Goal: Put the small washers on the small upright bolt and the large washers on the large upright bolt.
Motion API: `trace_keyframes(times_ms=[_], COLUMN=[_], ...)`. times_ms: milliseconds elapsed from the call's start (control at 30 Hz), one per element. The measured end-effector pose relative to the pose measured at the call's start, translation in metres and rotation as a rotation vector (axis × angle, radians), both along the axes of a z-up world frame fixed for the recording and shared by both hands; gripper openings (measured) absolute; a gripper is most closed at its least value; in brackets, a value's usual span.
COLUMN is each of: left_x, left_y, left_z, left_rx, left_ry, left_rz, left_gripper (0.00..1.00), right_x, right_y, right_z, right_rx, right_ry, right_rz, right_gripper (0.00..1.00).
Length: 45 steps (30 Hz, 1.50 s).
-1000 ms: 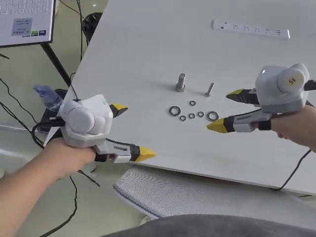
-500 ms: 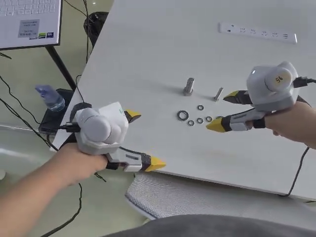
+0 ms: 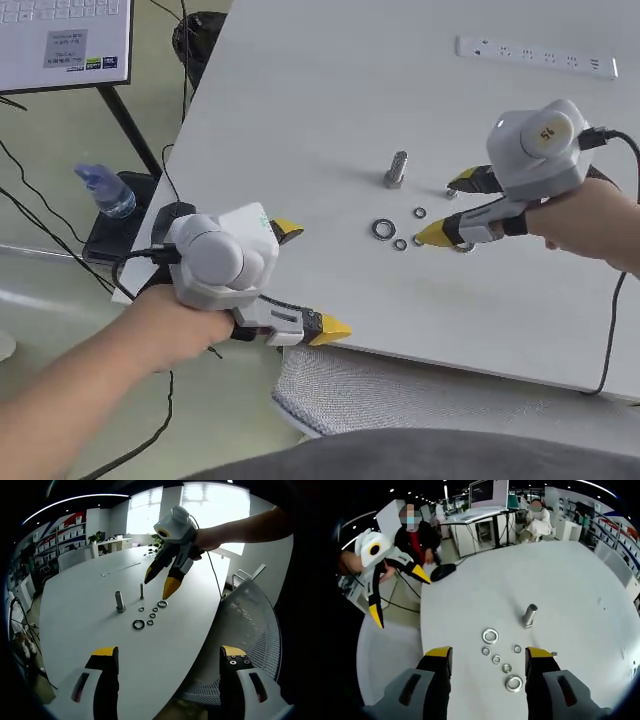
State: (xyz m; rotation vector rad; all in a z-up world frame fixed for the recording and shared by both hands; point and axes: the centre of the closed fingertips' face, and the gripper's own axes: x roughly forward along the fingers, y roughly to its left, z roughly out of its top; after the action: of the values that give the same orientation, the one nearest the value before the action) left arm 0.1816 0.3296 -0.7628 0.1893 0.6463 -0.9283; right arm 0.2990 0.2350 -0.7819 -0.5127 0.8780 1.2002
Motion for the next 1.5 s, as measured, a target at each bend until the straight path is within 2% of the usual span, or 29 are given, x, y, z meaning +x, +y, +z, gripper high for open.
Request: trace_keyframes(times_ms=[233,400,633,733,833,900,967,1067,1167,1367,1467,1500], left_x=[0.007,0.009,0.010,0.012,0.013,0.012,0.012,0.012,0.011,0.012,0.009,0.008], left_y=[0.003,0.008,0.010,0.012,0.013,0.013,0.015,0.015,0.016,0.018,0.020,0.020], left_z=[0.001,-0.004,-0.003,-0.004,-0.003,-0.003,-0.004,-0.003,-0.004,-0.003,-0.008,-0.009], left_rx=[-0.010,-0.008,-0.032,-0.022,-0.033,-0.020,-0.018,-0.040,-0.027,-0.067,-0.050,-0.047], left_ry=[-0.004,0.003,0.008,0.003,0.004,-0.002,0.002,0.009,0.006,0.024,0.027,0.031], left_rz=[-0.001,-0.007,-0.009,-0.014,-0.012,-0.020,-0.012,-0.001,-0.006,0.033,0.030,0.027], left_gripper=[0.82,0.82,0.80,0.80,0.80,0.80,0.80,0.80,0.80,0.79,0.79,0.79], right_x=[0.006,0.003,0.004,0.006,0.004,0.002,0.004,0.002,0.000,0.001,-0.001,-0.001], right_y=[0.010,0.022,0.035,0.040,0.042,0.045,0.044,0.047,0.044,0.046,0.047,0.044], right_z=[-0.009,-0.014,-0.030,-0.038,-0.043,-0.046,-0.048,-0.051,-0.058,-0.068,-0.072,-0.075], right_rx=[-0.024,-0.041,-0.088,-0.112,-0.135,-0.154,-0.185,-0.191,-0.254,-0.271,-0.286,-0.310], right_ry=[0.004,0.008,0.019,0.026,0.024,0.020,0.018,0.025,0.019,0.027,0.024,0.017], right_rz=[0.021,0.032,0.056,0.066,0.081,0.096,0.084,0.090,0.117,0.117,0.134,0.150], right_gripper=[0.55,0.53,0.48,0.47,0.46,0.45,0.44,0.42,0.40,0.38,0.36,0.35])
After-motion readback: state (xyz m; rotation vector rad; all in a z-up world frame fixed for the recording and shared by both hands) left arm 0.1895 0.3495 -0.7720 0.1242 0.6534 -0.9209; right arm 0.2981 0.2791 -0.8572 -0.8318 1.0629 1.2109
